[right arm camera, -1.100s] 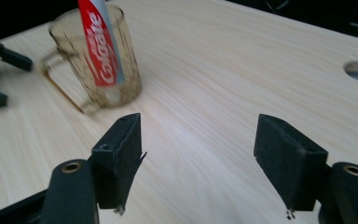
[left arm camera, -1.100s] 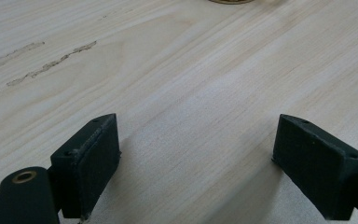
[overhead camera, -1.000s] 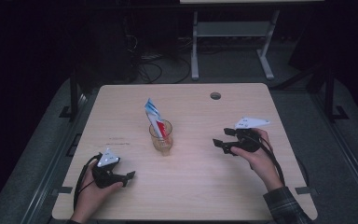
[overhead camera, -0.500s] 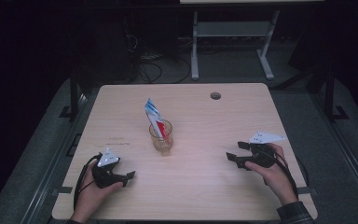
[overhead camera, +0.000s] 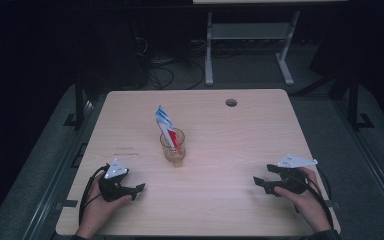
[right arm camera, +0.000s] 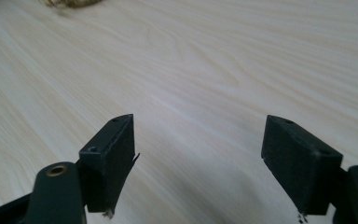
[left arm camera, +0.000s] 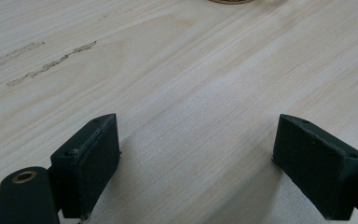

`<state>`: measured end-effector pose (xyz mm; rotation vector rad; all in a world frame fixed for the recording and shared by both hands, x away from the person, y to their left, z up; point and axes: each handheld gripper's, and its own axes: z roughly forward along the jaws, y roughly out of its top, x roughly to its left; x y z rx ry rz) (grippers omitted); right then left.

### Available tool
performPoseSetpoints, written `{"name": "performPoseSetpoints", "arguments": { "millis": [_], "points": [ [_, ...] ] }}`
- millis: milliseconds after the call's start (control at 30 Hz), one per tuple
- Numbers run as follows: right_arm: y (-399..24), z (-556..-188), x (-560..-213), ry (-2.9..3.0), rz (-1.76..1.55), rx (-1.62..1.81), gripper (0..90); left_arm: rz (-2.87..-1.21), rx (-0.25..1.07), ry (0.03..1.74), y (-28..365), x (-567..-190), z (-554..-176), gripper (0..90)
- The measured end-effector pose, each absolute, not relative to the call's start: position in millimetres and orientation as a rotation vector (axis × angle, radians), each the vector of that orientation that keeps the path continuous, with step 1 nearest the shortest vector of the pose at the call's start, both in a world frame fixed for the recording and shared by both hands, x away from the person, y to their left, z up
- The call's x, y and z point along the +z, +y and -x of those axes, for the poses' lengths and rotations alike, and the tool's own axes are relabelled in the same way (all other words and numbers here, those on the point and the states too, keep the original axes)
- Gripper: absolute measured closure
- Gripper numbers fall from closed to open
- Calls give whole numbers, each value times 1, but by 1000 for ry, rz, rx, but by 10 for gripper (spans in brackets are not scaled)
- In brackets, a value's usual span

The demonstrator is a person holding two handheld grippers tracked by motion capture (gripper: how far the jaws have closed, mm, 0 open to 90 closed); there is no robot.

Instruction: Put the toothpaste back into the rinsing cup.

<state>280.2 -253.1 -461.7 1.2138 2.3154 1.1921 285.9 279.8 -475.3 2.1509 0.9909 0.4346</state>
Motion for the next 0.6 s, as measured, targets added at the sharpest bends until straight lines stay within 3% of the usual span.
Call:
{"name": "performPoseSetpoints", "arguments": {
  "millis": [600],
  "points": [
    [-267,-267,-480,2326,-1229,1066,213,-2149,437,996,280,-475,-286,131]
  ]
}}
